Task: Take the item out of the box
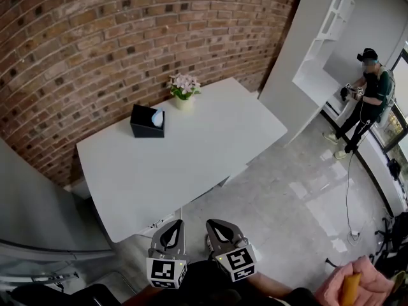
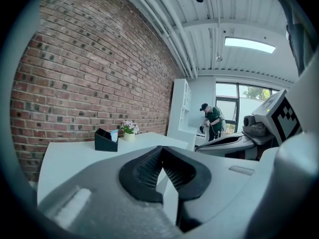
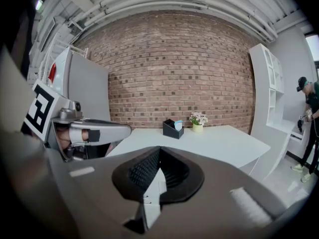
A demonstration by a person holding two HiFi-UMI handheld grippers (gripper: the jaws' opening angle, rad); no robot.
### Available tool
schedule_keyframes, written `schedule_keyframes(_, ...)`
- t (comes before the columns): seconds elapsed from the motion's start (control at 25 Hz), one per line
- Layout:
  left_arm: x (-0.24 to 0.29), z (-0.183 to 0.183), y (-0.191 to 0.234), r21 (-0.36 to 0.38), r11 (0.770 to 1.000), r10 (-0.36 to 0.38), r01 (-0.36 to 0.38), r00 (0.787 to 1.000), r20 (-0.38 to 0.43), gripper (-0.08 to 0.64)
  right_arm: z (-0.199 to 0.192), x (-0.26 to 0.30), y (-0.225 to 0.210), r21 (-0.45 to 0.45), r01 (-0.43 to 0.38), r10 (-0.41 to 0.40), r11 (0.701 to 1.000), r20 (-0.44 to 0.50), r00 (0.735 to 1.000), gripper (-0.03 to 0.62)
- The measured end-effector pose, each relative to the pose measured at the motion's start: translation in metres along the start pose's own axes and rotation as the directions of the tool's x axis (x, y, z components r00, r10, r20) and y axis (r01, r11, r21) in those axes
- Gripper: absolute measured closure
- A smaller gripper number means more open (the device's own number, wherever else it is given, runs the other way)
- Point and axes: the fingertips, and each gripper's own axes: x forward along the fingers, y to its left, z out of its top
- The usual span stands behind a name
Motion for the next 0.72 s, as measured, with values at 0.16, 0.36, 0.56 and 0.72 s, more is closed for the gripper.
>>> schedule_keyframes(0.16,0.017,0.001,0.000,0.011,0.999,0.039,-0.039,0.999,-0.013,0.555,-0.001,0.013,-0.016,-0.012,-0.040,0.040,0.999,-0.001,0.999,0.591)
schedule_keyframes(0.36,0.045,0.010,0.001,0.017,0.994,0.113,-0.113,0.994,-0.006,0.555,0.002,0.031,-0.047,-0.018,-0.099,0.099,0.995,-0.001,0.995,0.591)
schedule_keyframes(0.56,0.071,0.017,-0.001,0.020,0.982,0.187,-0.187,0.982,-0.020,0.557,0.006,0.047,-0.072,-0.026,-0.180,0.180,0.983,-0.003,0.984,0.591)
schedule_keyframes(0.72,0.087,0.019,-0.003,0.022,0.969,0.247,-0.247,0.968,-0.031,0.555,0.007,0.057,-0.092,-0.016,-0.232,0.232,0.973,-0.001,0.973,0.591)
